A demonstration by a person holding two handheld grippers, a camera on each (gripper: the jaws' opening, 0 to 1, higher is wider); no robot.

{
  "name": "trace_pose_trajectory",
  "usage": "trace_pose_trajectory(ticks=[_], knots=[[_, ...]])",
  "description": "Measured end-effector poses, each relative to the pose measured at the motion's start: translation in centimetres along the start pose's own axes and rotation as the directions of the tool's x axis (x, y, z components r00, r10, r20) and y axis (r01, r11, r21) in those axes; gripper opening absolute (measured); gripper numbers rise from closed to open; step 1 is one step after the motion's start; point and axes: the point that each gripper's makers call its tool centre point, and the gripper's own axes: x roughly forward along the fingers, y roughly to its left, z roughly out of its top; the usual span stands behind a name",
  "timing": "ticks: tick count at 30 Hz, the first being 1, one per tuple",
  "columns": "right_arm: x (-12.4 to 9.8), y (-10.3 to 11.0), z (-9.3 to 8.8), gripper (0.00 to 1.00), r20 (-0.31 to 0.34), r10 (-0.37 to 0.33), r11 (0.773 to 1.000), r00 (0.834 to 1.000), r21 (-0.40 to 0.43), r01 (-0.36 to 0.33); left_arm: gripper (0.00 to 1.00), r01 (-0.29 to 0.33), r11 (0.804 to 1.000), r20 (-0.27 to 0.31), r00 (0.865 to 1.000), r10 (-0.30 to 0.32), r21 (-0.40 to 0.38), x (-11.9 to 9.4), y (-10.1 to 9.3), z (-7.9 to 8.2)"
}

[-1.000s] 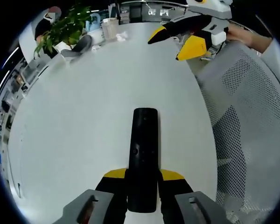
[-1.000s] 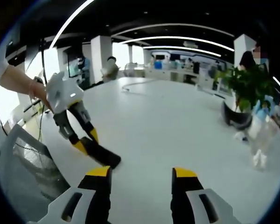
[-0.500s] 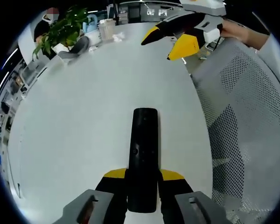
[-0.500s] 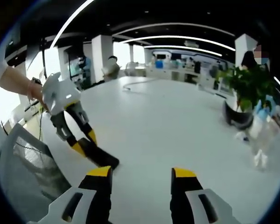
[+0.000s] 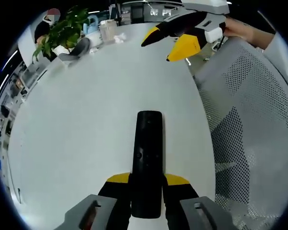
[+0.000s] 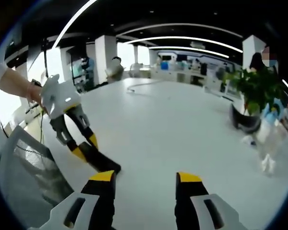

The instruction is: Press the specified remote control buttons in sequence, fully releasing each button before pressing the next.

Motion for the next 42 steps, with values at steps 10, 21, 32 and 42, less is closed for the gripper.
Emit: trace_pose_trajectory(ticks=[10, 21, 32, 42], knots=[[-0.1, 0.3, 0.2, 0.47, -0.002, 0.002, 1.000, 1.000, -0.005, -0.002, 0.24, 0.002, 1.000, 0.000, 1.000, -0.002, 0.004, -0.1, -0.5, 0.0], [0.0, 0.4, 0.3, 0.46, -0.006, 0.009, 1.000, 1.000, -0.012, -0.009, 0.24, 0.004, 1.000, -0.003, 1.000, -0.004, 0.009, 0.0, -0.9, 0.0], [0.0, 0.5, 0.3, 0.46, -0.009, 0.014, 1.000, 1.000, -0.021, -0.015, 0.24, 0.006, 1.000, -0.006, 1.000, -0.005, 0.013, -0.1, -1.6, 0.0], [0.2, 0.2, 0.0, 0.46, -0.014, 0.016, 0.999, 1.000, -0.029, -0.016, 0.24, 0.005, 1.000, -0.004, 1.000, -0.005, 0.013, -0.1, -2.1, -0.1]])
